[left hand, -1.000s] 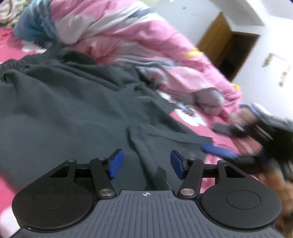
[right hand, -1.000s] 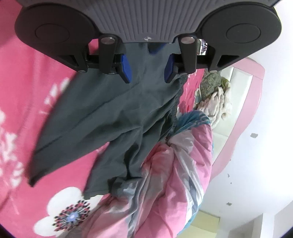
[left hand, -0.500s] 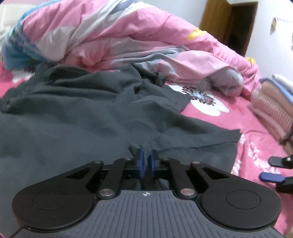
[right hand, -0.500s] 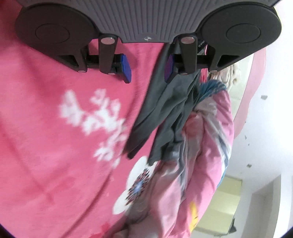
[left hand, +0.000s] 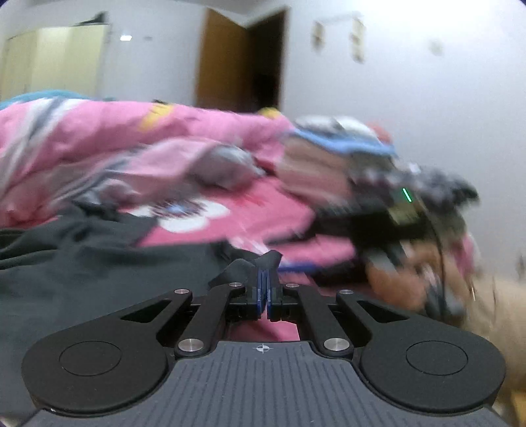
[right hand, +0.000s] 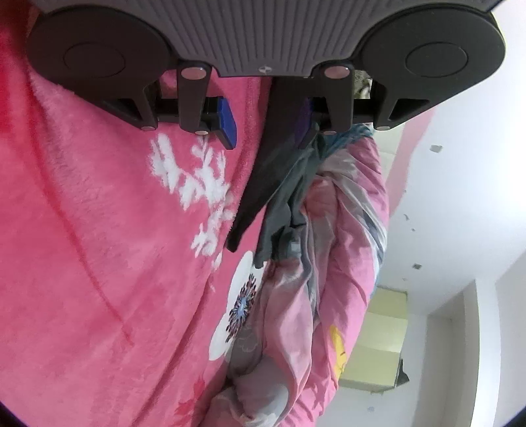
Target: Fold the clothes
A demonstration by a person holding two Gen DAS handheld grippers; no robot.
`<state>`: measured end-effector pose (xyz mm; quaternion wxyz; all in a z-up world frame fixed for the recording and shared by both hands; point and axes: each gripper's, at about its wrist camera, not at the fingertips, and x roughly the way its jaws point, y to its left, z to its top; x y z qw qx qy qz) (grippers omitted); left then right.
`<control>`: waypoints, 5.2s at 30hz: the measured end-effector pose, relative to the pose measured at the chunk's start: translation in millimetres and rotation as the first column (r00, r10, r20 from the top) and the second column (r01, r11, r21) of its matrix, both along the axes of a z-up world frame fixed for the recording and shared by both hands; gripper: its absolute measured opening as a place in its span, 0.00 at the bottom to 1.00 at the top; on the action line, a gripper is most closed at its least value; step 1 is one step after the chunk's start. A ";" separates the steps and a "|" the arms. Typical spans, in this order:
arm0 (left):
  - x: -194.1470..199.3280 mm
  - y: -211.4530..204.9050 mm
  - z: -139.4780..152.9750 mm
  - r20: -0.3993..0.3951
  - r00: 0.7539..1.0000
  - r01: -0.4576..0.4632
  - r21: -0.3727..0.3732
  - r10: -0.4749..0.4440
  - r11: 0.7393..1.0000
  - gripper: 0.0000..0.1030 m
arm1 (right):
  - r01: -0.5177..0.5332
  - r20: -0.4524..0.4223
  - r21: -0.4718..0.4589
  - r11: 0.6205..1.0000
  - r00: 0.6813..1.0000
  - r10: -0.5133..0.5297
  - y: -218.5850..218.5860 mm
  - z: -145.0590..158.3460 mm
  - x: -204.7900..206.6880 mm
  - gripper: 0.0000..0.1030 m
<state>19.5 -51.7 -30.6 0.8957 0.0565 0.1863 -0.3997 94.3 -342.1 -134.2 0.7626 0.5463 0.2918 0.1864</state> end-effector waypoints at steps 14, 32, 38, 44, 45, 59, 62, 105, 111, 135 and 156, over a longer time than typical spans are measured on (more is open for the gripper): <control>-29.5 -20.8 -51.5 -0.044 0.993 0.116 0.174 -0.110 0.978 0.04 | 0.016 0.014 -0.081 0.997 1.000 -0.015 -2.3 3.7 -7.0 0.40; -42.8 -31.9 -62.6 0.029 0.996 0.080 0.222 -0.089 0.972 0.41 | 0.008 0.008 -0.200 0.980 1.000 -0.007 -4.7 28.3 23.8 0.43; -38.4 -29.8 -62.7 0.057 0.997 0.043 0.226 -0.057 0.973 0.41 | -0.014 0.010 -0.327 0.945 1.000 0.019 2.6 45.7 79.2 0.43; -30.0 -34.2 -66.3 0.029 0.998 0.053 0.210 -0.060 0.976 0.42 | -0.039 -0.019 -0.451 0.891 0.999 0.034 16.2 44.9 122.2 0.43; -29.8 -34.6 -66.4 0.029 0.998 0.055 0.210 -0.062 0.976 0.42 | -0.046 -0.036 -0.464 0.885 0.999 0.033 16.8 41.5 127.3 0.43; -25.2 -29.6 -64.3 0.010 0.997 0.072 0.212 -0.075 0.975 0.38 | -0.123 -0.086 -0.466 0.876 0.992 0.094 27.3 38.0 127.6 0.45; -20.8 -29.9 -62.3 -0.001 0.998 0.060 0.202 -0.061 0.978 0.23 | -0.121 -0.072 -0.473 0.873 0.993 0.098 28.7 37.4 127.2 0.42; -25.4 -6.4 -54.5 -0.237 0.965 0.105 -0.054 -0.115 0.993 0.06 | 0.025 0.013 -0.636 0.772 1.000 -0.021 13.3 45.5 64.6 0.02; -31.3 21.1 -47.0 -0.260 0.964 0.033 -0.094 -0.057 0.995 0.33 | 0.109 0.053 -0.629 0.769 0.994 -0.097 -1.7 49.4 52.5 0.03; 88.7 243.9 -33.2 -0.410 0.546 -0.816 -0.065 0.730 0.574 0.37 | -0.367 -0.054 -0.709 0.603 0.880 0.472 121.6 61.7 -39.3 0.04; 209.5 236.8 -12.6 -0.186 0.457 -0.879 0.057 0.870 0.474 0.43 | -0.424 0.015 -0.770 0.477 0.735 0.678 345.0 195.8 221.3 0.35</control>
